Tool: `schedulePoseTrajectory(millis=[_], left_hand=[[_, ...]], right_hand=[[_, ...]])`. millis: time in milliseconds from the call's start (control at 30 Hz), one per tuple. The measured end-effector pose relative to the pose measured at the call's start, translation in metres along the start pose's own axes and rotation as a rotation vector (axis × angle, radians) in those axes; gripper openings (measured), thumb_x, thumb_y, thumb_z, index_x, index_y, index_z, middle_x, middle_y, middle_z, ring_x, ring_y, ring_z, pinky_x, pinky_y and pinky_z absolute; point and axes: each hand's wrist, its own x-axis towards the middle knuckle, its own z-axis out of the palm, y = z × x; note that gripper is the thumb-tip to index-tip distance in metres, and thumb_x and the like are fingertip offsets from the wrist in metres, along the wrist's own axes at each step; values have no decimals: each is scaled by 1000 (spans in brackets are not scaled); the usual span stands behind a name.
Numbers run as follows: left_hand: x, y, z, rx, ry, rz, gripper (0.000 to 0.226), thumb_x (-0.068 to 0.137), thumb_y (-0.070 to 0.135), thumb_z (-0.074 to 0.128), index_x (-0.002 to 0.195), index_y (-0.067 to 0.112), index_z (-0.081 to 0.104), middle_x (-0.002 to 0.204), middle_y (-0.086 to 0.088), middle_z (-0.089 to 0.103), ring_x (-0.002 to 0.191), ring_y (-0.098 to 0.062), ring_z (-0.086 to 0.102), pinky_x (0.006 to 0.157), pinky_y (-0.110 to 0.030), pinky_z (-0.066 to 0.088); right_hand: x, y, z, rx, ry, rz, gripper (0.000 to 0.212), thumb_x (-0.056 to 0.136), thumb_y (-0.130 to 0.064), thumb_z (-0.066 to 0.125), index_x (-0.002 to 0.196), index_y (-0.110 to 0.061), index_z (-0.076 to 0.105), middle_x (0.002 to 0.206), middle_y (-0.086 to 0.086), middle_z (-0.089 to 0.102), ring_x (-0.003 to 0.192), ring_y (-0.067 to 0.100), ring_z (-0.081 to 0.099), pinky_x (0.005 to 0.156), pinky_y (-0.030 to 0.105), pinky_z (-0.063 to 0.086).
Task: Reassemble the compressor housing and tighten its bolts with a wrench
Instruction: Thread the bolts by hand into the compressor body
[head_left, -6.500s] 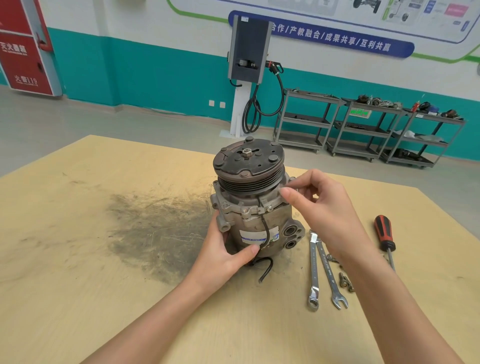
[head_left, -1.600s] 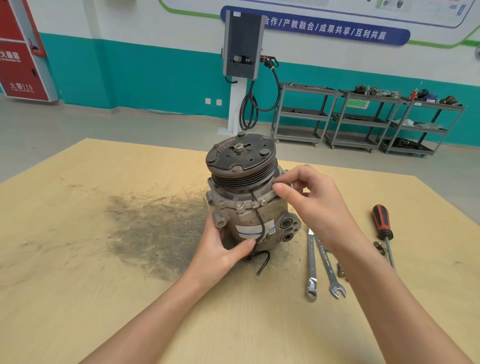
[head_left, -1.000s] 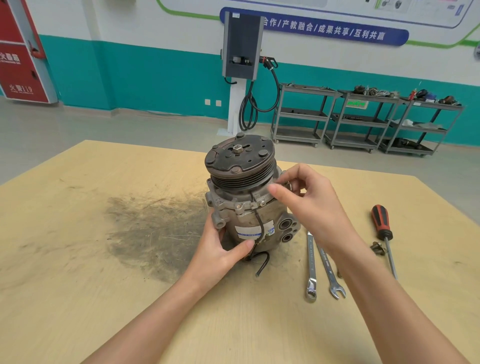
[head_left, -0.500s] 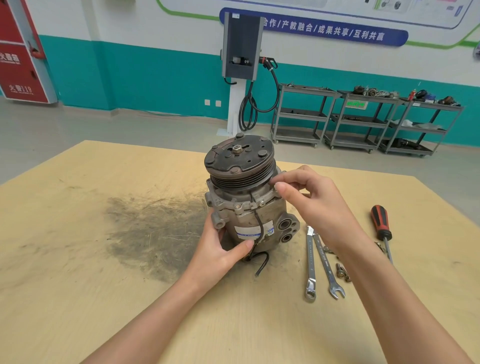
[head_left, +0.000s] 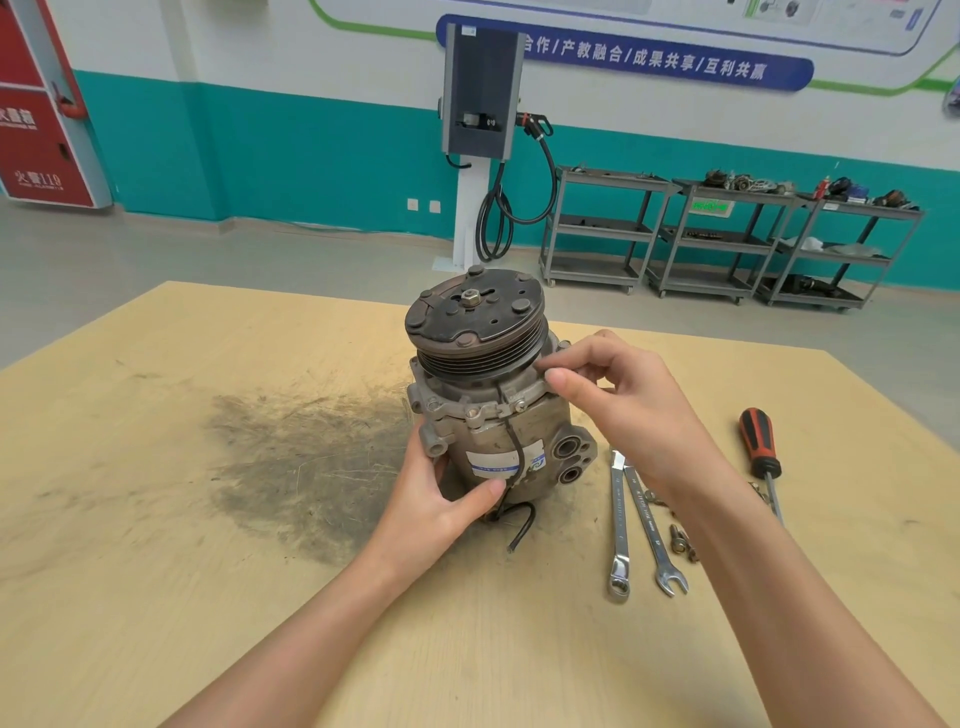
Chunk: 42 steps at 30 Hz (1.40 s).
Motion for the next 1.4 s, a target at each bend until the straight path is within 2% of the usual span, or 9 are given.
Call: schedulePoseTrajectory(millis=[167,300,400,567,767,900,1033,1200,1400], left_hand=[[0,0,0,-2,-2,3,78,76,15,74,143,15,34,141,7,53,131,-3,49,107,-17,39],[0,0,0,8,-5,6,80,75,18,75,143,15,34,142,7,53,132,-2,48,107,-15,37],[0,-1,0,-2,1,1,79,75,17,75,143,15,34,141,7,53,132,-2,48,106,-14,37],[0,-2,0,-11,-4,-8,75,76,14,74,141,16,36,137,9,57,130,-4,51,104,-17,41],[0,-1,0,-6,4,-6,76,75,15,75,141,16,36,137,12,56,129,-1,50,104,-14,39],[0,-1,0,-5,3,-13,76,76,16,75,141,17,36,136,12,58,129,-2,51,103,-15,40],[0,0,-1,3,-4,-5,77,76,18,75,141,19,35,139,10,55,130,-2,50,108,-20,40],[-1,-1,-1,3,-3,-6,77,75,17,74,141,17,35,138,11,55,130,-1,49,106,-15,38],[0,-2,-1,-7,-5,1,77,75,18,75,141,20,36,136,17,56,129,2,49,101,-9,38]], right_hand=[[-1,2,14,-4,127,28,19,80,-19,77,81,-13,59,75,10,51,72,25,49,69,48,49],[0,-1,3,-31,12,0,8,84,-16,73,89,-21,68,78,2,48,73,13,48,72,39,47],[0,0,-1,-62,-26,-23,10,88,-14,68,91,-23,72,87,4,53,83,20,54,79,33,49],[-1,0,15,-17,108,4,14,83,-16,73,82,-10,61,82,11,53,86,40,56,74,56,50],[0,-1,-1,-40,-19,-3,5,88,-18,68,90,-22,71,89,11,56,78,14,52,69,20,47],[-1,1,7,-39,46,-2,5,88,-15,68,84,-18,68,86,11,54,82,25,52,74,34,47],[-2,1,15,-79,104,-26,8,87,-16,69,81,-16,64,80,1,49,79,22,50,72,35,45],[0,-3,-3,-75,-24,-16,6,86,-16,70,91,-19,71,81,4,55,74,13,51,72,27,46],[-2,-1,6,-40,35,-20,3,86,-12,69,87,-15,69,92,16,61,87,28,56,78,38,50]])
